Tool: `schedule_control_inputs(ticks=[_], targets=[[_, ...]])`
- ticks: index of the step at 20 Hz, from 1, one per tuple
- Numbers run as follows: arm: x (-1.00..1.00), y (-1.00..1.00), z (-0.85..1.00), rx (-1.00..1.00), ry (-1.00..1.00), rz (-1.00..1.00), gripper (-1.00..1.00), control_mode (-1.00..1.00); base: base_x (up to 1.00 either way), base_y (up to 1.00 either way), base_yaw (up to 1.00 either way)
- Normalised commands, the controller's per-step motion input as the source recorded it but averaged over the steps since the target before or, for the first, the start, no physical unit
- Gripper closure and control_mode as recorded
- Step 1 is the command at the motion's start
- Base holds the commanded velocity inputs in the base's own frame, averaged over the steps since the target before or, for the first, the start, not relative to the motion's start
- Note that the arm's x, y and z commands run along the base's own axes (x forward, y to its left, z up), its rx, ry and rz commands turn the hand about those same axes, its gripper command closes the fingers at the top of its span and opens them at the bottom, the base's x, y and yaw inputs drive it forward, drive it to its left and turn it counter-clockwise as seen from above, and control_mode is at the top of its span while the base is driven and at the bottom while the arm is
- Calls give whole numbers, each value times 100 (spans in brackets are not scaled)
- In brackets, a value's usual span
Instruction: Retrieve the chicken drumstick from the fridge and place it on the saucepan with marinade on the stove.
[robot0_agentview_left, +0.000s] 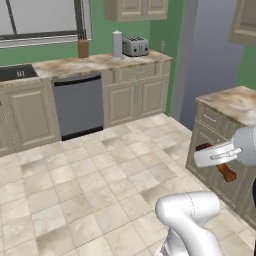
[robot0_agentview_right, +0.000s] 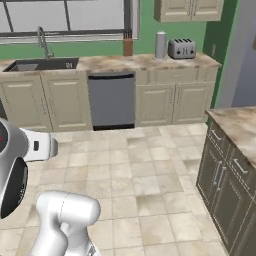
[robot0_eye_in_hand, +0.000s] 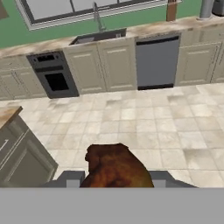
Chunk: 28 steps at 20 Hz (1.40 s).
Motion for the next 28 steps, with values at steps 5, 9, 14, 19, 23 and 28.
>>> schedule_control_inputs(ticks=[5,9,14,19,23,28], targets=[[0,0,0,0,0,0,100,100,14,12,36],[0,0,0,0,0,0,100,100,16,11,36],[0,0,0,0,0,0,100,100,16,12,36],[0,0,0,0,0,0,100,100,15,12,36],[0,0,0,0,0,0,100,100,14,11,36],[0,0,0,0,0,0,100,100,14,11,36]])
